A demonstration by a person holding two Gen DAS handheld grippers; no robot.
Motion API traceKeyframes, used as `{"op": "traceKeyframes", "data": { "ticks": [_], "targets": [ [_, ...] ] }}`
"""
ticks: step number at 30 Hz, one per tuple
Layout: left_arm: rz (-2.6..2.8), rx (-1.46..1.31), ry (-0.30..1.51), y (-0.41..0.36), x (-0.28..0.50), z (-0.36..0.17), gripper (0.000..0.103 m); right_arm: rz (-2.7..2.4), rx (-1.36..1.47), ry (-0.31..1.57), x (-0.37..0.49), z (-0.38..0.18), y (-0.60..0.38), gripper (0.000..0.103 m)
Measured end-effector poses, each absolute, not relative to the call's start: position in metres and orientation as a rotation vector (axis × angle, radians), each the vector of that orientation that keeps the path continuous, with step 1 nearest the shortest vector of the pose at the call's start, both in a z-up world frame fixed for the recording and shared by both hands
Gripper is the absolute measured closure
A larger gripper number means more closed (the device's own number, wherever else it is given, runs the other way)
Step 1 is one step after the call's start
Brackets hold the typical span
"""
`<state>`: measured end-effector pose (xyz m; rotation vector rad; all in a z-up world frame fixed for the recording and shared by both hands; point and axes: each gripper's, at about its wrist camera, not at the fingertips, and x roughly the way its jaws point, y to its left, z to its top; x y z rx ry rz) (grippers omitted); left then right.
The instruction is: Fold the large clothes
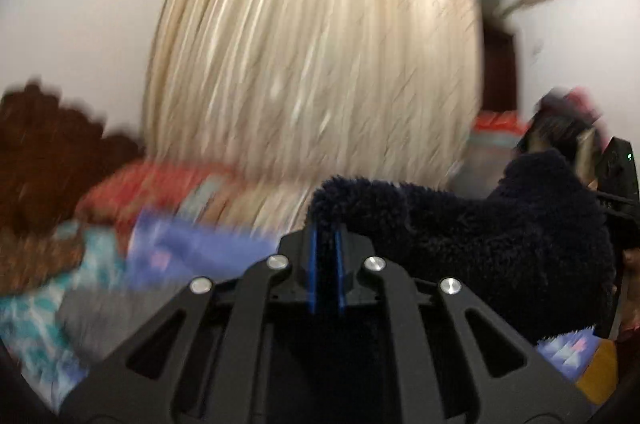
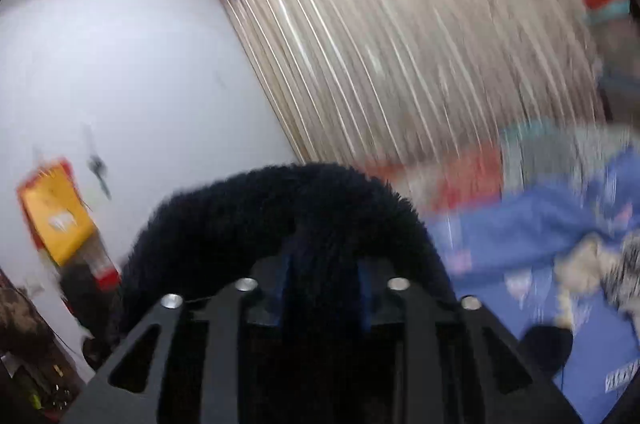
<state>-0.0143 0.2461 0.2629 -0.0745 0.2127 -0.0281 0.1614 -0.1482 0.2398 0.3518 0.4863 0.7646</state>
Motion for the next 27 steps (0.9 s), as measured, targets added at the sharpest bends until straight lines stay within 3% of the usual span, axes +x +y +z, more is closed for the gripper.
{"op": "traceKeyframes", "data": {
  "ticks": [4,9,15,19,22,23,24,27],
  "targets": [
    [0.091,-0.096,0.499,0.278,0.027,0.154,0.096,0.626,0.226,0.620,0.166,0.129,-0.135,0.034],
    [0.169,-0.171,0.695,0.312,0.016,0.061,0.096,0.580,0.140,0.742,0.133,0.027,-0.144,0.025],
    [0.190,-0.170,0.733,0.330,0.002,0.033,0.096,0.562,0.057,0.851,0.143,-0.024,-0.137,0.018],
    [0.179,-0.185,0.709,0.332,0.008,0.040,0.096,0.646,0.173,0.887,0.176,-0.018,-0.125,0.008],
    [0.172,-0.181,0.691,0.330,0.012,0.047,0.096,0.697,0.273,1.044,0.205,-0.032,-0.110,0.006],
    [0.173,-0.174,0.683,0.328,0.011,0.050,0.096,0.686,0.292,1.080,0.210,-0.035,-0.107,0.018],
    [0.174,-0.172,0.674,0.327,0.009,0.052,0.096,0.678,0.281,1.078,0.210,-0.030,-0.106,0.060],
    [0.168,-0.179,0.598,0.326,-0.006,0.073,0.096,0.691,0.277,0.919,0.184,0.023,-0.117,0.065]
  ]
}}
